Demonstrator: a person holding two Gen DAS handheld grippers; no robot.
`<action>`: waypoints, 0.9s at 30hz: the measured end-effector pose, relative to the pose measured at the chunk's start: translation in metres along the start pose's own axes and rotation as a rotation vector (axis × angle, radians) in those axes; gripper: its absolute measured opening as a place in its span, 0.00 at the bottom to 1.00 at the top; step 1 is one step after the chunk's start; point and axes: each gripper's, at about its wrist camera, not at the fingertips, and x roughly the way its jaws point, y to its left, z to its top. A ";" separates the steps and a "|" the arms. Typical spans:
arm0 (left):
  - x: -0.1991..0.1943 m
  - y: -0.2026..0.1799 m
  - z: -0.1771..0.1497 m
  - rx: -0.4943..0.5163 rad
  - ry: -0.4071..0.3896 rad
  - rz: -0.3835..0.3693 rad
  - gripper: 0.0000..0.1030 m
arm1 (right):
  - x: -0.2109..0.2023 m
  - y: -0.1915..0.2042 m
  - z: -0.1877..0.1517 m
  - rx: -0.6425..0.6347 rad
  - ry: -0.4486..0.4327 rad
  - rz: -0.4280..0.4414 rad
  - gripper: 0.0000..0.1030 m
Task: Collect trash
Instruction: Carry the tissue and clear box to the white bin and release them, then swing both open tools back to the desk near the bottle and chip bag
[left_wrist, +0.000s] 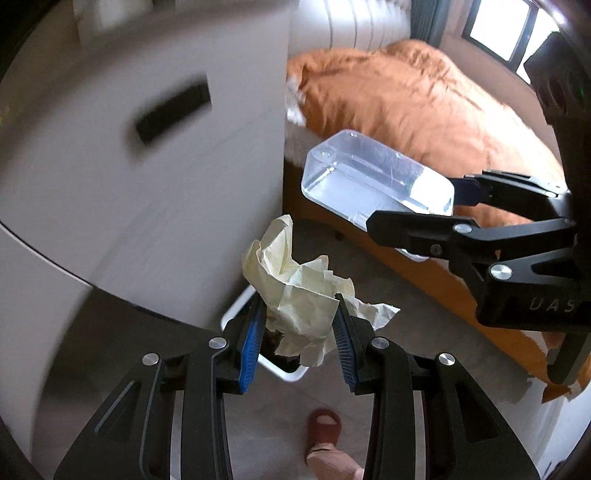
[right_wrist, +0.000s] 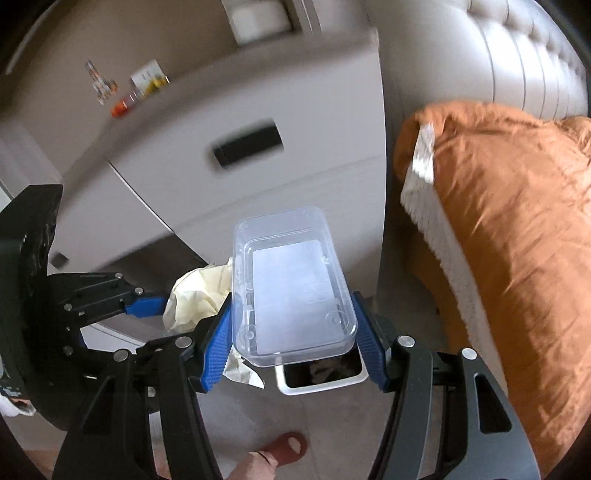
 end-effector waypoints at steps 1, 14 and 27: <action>0.022 0.004 -0.008 -0.008 0.017 0.000 0.35 | 0.012 -0.002 -0.004 0.000 0.012 -0.003 0.59; 0.199 0.043 -0.066 -0.062 0.126 -0.008 0.46 | 0.198 -0.040 -0.082 -0.021 0.168 0.034 0.60; 0.227 0.062 -0.085 -0.090 0.148 0.005 0.95 | 0.213 -0.065 -0.088 0.006 0.143 -0.026 0.96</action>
